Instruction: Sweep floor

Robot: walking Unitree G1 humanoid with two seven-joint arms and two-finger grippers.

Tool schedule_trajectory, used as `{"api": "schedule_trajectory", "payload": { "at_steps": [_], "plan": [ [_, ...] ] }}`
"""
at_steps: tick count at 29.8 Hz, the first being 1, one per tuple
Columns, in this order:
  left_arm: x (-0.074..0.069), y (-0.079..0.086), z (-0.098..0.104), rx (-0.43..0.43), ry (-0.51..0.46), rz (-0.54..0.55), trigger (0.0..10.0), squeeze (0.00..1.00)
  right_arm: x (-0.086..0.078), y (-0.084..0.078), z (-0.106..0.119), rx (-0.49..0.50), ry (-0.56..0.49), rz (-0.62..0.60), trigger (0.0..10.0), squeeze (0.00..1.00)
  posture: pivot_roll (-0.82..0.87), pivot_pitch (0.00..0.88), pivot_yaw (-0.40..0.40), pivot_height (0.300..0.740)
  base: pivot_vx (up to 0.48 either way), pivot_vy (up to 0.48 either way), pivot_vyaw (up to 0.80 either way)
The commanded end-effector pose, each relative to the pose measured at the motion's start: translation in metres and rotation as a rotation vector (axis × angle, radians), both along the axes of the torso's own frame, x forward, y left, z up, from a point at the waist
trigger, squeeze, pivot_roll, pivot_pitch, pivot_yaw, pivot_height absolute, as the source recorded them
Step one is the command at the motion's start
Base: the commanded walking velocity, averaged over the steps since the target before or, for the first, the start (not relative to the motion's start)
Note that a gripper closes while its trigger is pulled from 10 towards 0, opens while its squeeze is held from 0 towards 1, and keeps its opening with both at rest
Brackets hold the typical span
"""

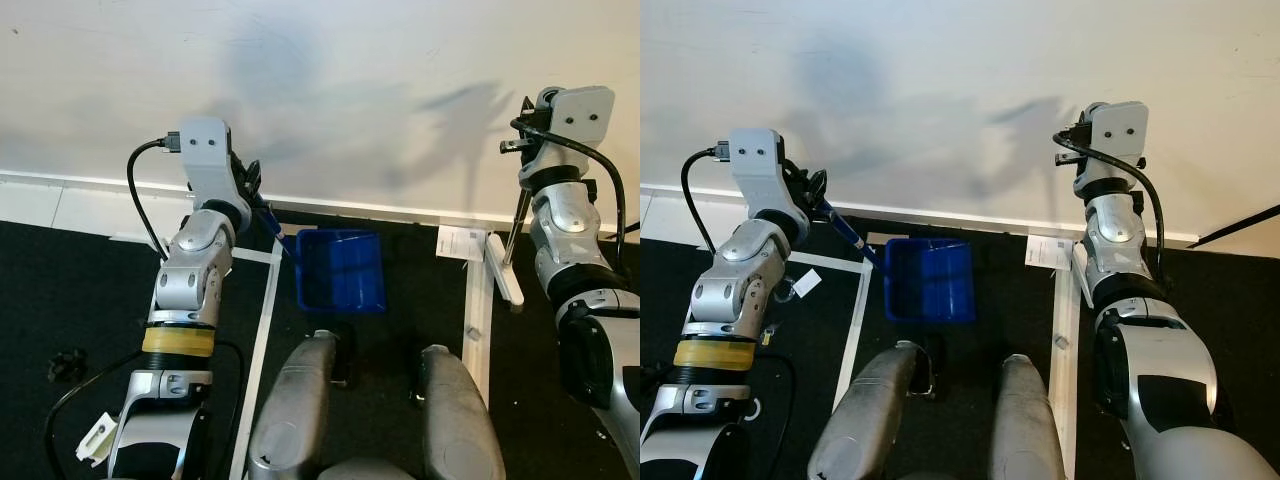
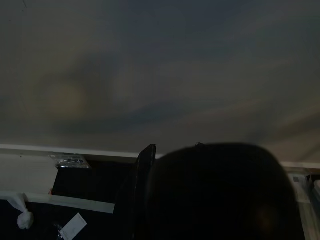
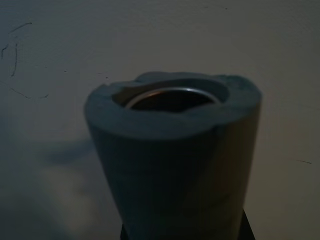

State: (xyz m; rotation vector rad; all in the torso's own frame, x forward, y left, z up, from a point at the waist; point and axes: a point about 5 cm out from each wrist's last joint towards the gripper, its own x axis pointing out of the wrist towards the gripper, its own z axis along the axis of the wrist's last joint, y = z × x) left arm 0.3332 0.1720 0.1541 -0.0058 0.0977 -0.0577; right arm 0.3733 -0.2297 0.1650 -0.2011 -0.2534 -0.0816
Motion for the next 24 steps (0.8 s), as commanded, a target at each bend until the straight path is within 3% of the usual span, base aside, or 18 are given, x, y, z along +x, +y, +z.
{"api": "schedule_trajectory", "payload": {
  "at_steps": [1, 8, 15, 23, 24],
  "plan": [
    [-0.003, 0.004, 0.007, 0.003, -0.049, 0.034, 10.0, 0.0, -0.003, -0.003, -0.011, 0.044, 0.041, -0.018, 10.0, 0.0, 0.17, 0.373, 0.169, 0.74, 0.0, 0.0, 0.0],
    [-0.002, -0.003, -0.004, -0.02, -0.047, 0.03, 10.0, 0.0, -0.003, -0.002, -0.011, 0.044, 0.042, -0.015, 10.0, 0.0, 0.15, 0.379, 0.156, 0.74, 0.0, 0.0, 0.0],
    [-0.005, -0.021, -0.037, -0.058, 0.043, 0.009, 10.0, 0.0, 0.0, 0.006, -0.009, 0.058, 0.041, 0.012, 10.0, 0.0, 0.14, 0.384, 0.153, 0.74, 0.0, 0.0, 0.0],
    [-0.007, -0.025, -0.034, -0.072, 0.033, -0.027, 10.0, 0.0, 0.005, 0.02, -0.008, 0.122, 0.046, 0.055, 10.0, 0.0, 0.15, 0.387, 0.149, 0.74, 0.0, 0.0, 0.0],
    [-0.007, -0.025, -0.033, -0.08, 0.026, -0.037, 10.0, 0.0, 0.007, 0.029, -0.008, 0.153, 0.047, 0.086, 10.0, 0.0, 0.16, 0.385, 0.148, 0.74, 0.0, 0.0, 0.0]
  ]
}}
